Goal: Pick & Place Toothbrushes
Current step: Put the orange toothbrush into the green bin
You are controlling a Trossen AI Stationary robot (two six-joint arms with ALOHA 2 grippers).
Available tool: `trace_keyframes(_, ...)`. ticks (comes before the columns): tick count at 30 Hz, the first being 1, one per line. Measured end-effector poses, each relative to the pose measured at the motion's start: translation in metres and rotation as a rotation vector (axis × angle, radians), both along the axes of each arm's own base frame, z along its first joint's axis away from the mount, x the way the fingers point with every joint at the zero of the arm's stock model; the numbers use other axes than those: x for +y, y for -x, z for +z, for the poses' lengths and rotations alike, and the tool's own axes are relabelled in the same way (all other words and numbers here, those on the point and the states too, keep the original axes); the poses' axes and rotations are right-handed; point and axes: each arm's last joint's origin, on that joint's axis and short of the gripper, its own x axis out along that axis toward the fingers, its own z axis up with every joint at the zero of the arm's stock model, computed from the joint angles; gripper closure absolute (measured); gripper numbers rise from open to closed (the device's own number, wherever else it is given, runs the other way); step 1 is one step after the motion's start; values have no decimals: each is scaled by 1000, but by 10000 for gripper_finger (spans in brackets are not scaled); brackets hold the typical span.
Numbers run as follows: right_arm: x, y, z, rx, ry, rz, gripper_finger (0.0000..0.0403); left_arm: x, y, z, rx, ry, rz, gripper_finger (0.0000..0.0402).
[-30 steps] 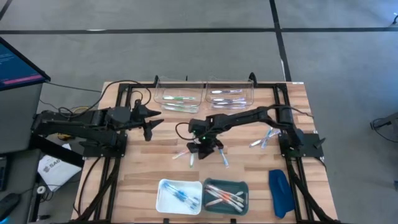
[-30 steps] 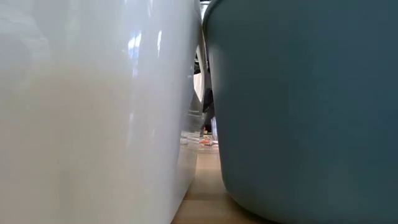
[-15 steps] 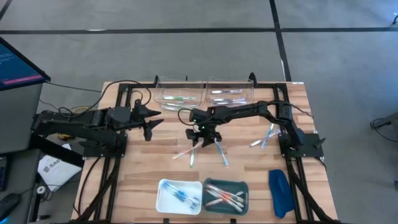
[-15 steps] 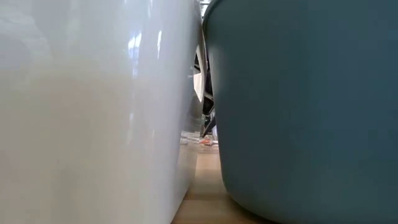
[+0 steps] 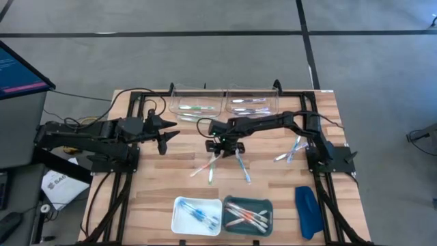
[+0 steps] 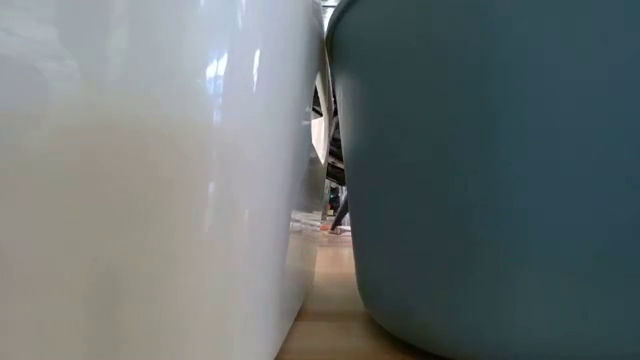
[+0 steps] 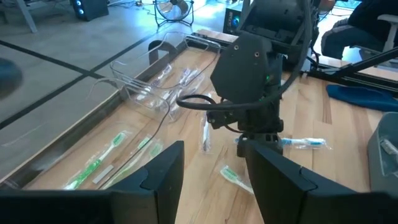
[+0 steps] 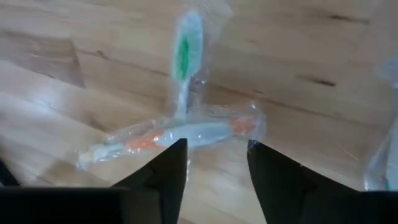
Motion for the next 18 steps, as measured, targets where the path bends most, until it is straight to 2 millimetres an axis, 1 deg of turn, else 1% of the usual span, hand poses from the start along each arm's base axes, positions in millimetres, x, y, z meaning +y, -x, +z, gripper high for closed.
trace_keyframes(4, 1, -3, 1, -28, 15, 2, 268, 0, 0, 0, -1, 0, 0, 234)
trace_keyframes(8, 3, -6, 2, -57, 49, -3, 281, 0, 0, 0, -2, 0, 0, 234)
trace_keyframes(16, 5, -7, 2, -62, 58, 0, 275, 0, 0, 0, -5, 0, 0, 234)
trace_keyframes(18, 7, -9, 3, -97, 75, 26, 273, 0, 0, 0, -5, 0, 0, 234)
